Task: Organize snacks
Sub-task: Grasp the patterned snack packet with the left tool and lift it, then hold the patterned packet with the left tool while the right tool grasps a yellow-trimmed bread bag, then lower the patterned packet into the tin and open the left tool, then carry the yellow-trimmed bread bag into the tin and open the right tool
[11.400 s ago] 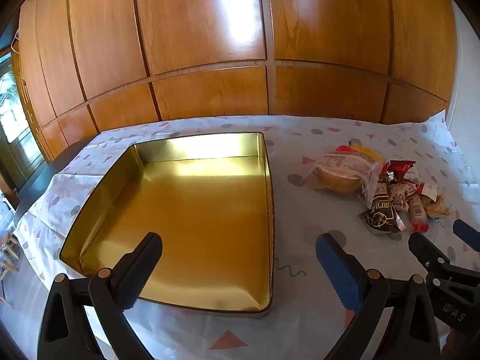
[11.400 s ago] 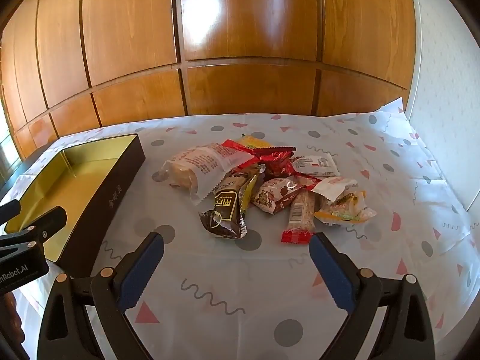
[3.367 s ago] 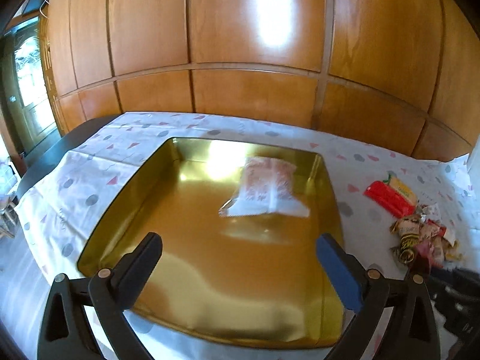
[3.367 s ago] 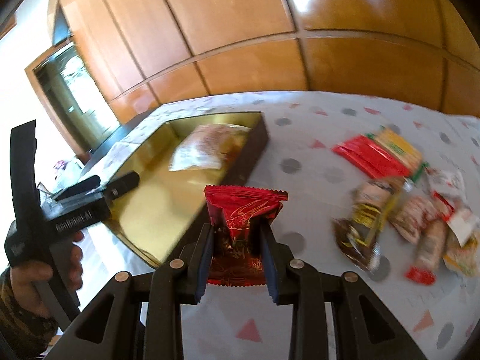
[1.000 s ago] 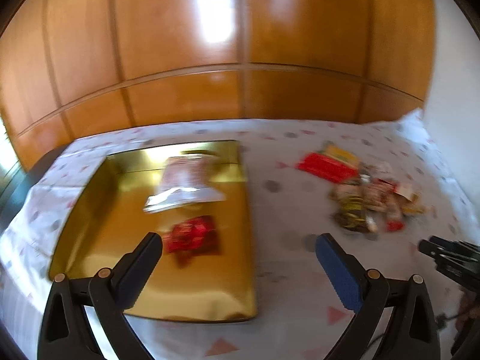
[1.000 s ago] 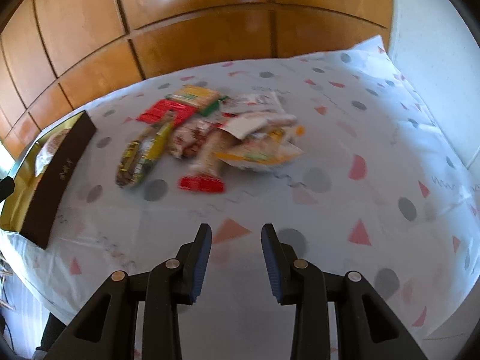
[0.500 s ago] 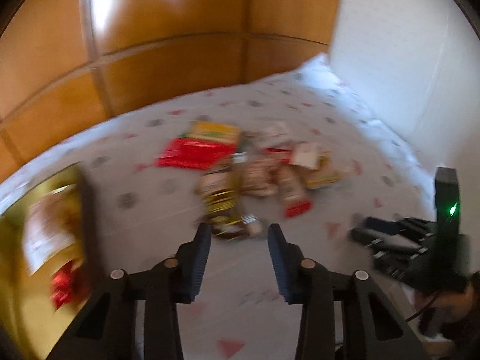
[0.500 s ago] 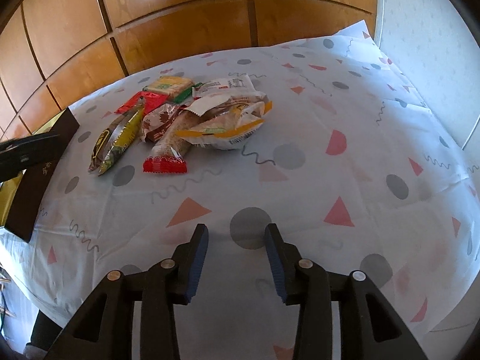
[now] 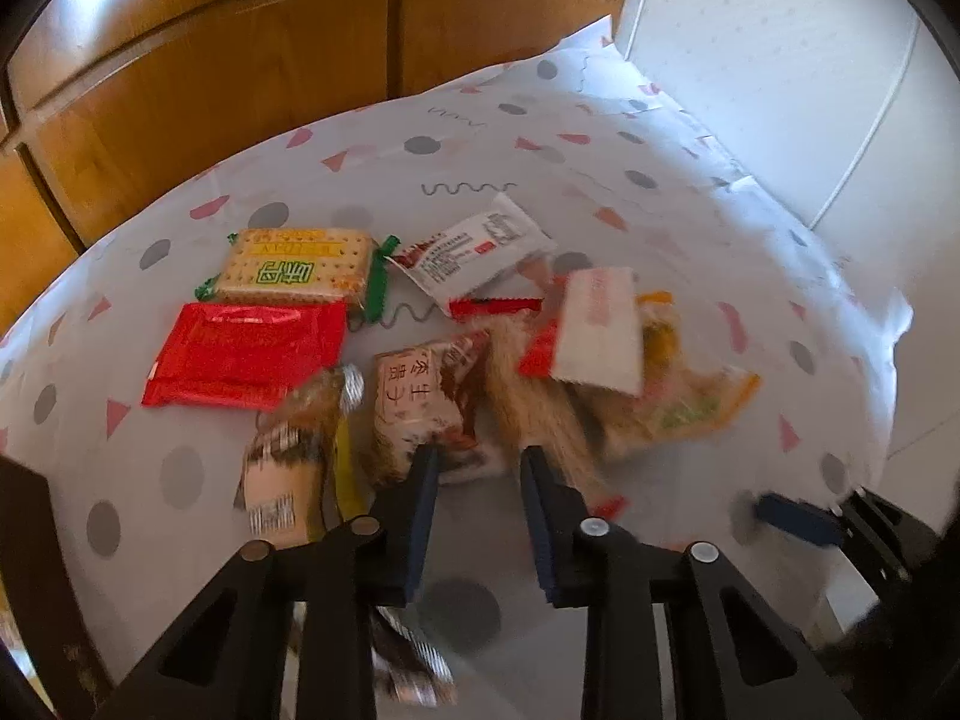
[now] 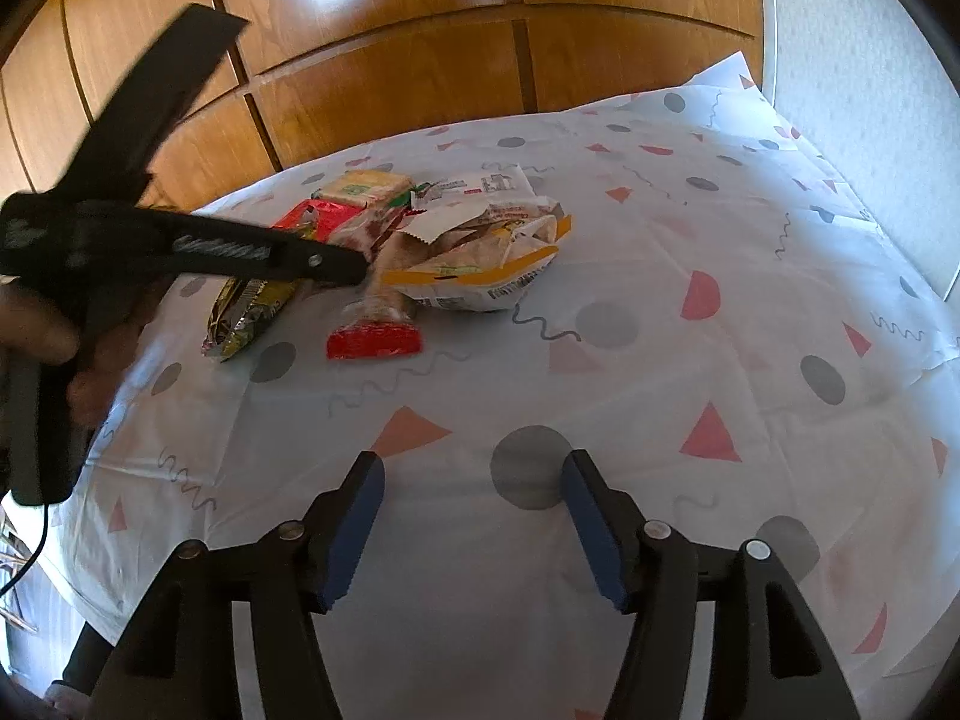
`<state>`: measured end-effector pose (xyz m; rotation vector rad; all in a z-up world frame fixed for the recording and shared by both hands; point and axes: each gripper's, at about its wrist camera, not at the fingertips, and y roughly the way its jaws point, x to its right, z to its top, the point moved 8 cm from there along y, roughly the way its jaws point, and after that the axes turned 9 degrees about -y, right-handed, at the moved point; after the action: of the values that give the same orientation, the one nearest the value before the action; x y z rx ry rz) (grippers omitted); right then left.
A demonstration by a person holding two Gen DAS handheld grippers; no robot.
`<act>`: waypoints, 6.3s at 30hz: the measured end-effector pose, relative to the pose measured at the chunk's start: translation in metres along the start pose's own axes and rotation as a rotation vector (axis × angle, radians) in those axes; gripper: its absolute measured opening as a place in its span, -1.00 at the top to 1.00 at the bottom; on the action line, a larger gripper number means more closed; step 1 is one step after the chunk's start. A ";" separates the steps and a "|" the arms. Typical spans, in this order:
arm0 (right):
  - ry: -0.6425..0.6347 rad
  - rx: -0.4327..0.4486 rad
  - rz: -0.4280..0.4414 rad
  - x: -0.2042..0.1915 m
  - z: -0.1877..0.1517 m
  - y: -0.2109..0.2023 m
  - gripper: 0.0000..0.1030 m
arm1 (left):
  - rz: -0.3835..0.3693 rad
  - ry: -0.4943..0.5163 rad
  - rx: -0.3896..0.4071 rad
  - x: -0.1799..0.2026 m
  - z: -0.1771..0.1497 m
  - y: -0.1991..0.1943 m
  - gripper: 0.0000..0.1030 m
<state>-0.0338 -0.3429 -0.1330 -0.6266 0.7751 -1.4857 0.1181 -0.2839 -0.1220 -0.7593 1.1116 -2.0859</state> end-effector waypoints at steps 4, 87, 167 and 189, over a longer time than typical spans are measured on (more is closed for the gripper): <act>0.000 0.004 0.003 0.000 0.000 0.000 -0.23 | -0.002 -0.009 -0.002 -0.004 0.012 0.012 0.47; 0.242 -0.020 0.126 0.039 0.079 -0.006 0.19 | 0.152 -0.217 0.161 -0.065 -0.145 -0.070 0.49; 0.135 -0.020 -0.143 0.054 0.033 -0.006 0.43 | 0.527 -0.655 0.353 -0.232 -0.187 -0.201 -0.42; -0.239 -0.031 0.483 -0.212 0.100 -0.020 0.44 | 0.537 -0.712 0.364 -0.243 -0.201 -0.210 -0.61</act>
<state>0.0461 -0.1422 -0.0406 -0.5775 0.7026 -0.9402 0.0652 0.0897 -0.0817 -0.8118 0.4484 -1.3336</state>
